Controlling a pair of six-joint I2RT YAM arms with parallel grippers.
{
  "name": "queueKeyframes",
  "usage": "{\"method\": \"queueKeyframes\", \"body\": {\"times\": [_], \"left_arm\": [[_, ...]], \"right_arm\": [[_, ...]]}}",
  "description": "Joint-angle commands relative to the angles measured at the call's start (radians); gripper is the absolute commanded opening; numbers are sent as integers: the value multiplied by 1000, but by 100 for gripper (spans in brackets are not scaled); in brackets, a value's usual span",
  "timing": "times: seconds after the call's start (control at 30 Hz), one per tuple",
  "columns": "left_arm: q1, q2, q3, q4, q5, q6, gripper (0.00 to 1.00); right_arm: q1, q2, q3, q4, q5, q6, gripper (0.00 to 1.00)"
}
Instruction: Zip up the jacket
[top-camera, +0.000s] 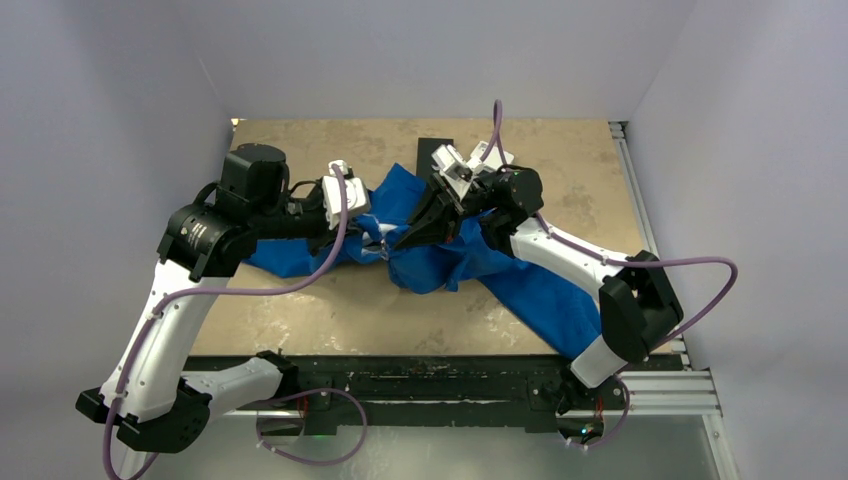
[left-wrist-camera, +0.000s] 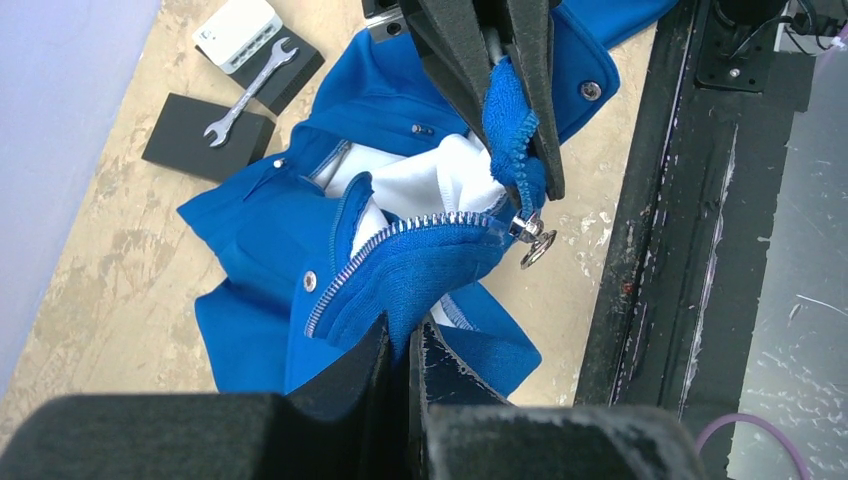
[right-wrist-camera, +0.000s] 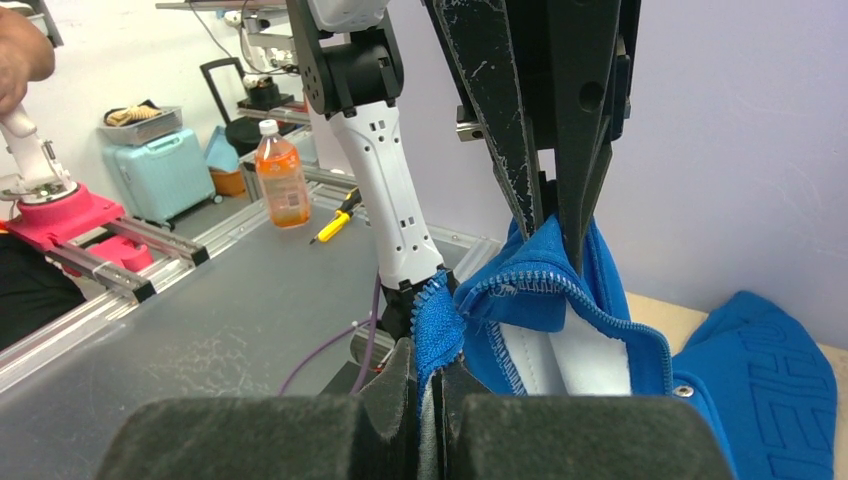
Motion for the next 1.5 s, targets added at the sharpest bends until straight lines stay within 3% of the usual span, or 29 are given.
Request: {"method": "queueKeyframes", "body": {"times": [0.0, 0.43, 1.0, 1.47], "left_arm": [[4, -24, 16, 14, 48, 25, 0], [3, -36, -7, -36, 82, 101, 0], [3, -38, -15, -72, 79, 167, 0], [3, -27, 11, -10, 36, 94, 0]], "right_arm": [[7, -11, 37, 41, 23, 4, 0], [4, 6, 49, 114, 18, 63, 0], [-18, -47, 28, 20, 18, -3, 0], [-14, -62, -21, 26, 9, 11, 0]]}}
